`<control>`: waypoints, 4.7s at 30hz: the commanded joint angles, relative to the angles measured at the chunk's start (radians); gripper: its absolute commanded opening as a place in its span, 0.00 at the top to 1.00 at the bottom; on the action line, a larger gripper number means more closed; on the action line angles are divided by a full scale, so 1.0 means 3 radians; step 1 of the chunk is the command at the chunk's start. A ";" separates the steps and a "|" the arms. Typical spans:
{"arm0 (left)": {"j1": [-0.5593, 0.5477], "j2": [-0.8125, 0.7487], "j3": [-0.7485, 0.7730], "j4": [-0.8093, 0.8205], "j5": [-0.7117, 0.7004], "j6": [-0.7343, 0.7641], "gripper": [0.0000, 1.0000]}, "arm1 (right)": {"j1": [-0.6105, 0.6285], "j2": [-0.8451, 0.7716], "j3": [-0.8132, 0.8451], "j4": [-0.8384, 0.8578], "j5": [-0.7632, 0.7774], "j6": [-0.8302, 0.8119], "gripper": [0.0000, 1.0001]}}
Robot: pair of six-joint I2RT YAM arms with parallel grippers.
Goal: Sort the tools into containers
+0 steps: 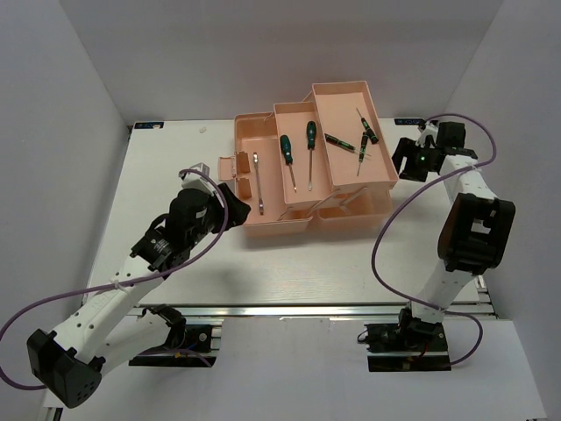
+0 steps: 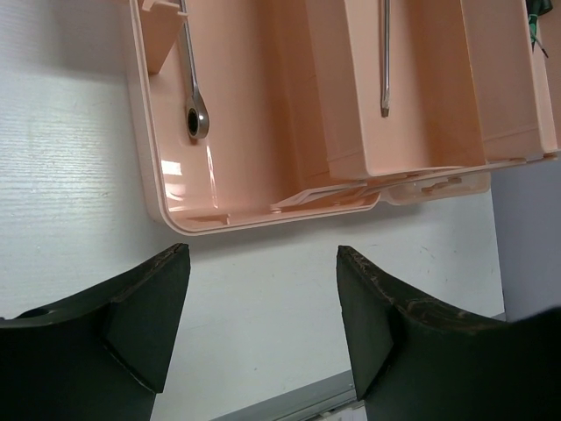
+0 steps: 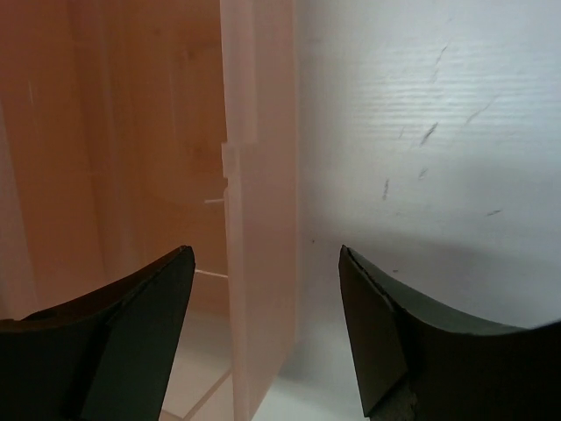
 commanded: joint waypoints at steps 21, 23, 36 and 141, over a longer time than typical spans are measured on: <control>0.0012 0.0305 0.0502 0.0119 0.0094 0.0103 0.23 | 0.0469 -0.0318 -0.0317 0.0384 0.0571 0.0049 1.00; 0.0012 0.0412 0.0645 0.0171 0.0089 0.0113 0.23 | 0.0530 -0.0543 -0.0296 0.0481 0.0786 0.0059 1.00; 0.0017 0.1527 0.1835 0.0493 0.0216 0.0154 0.24 | 0.1143 -0.1249 0.0031 0.1069 0.1869 -0.0186 1.00; 0.2093 0.1348 -0.0014 -0.0422 0.0257 0.0308 0.97 | 0.1277 0.0060 0.0732 0.0226 -0.1014 -0.0738 0.51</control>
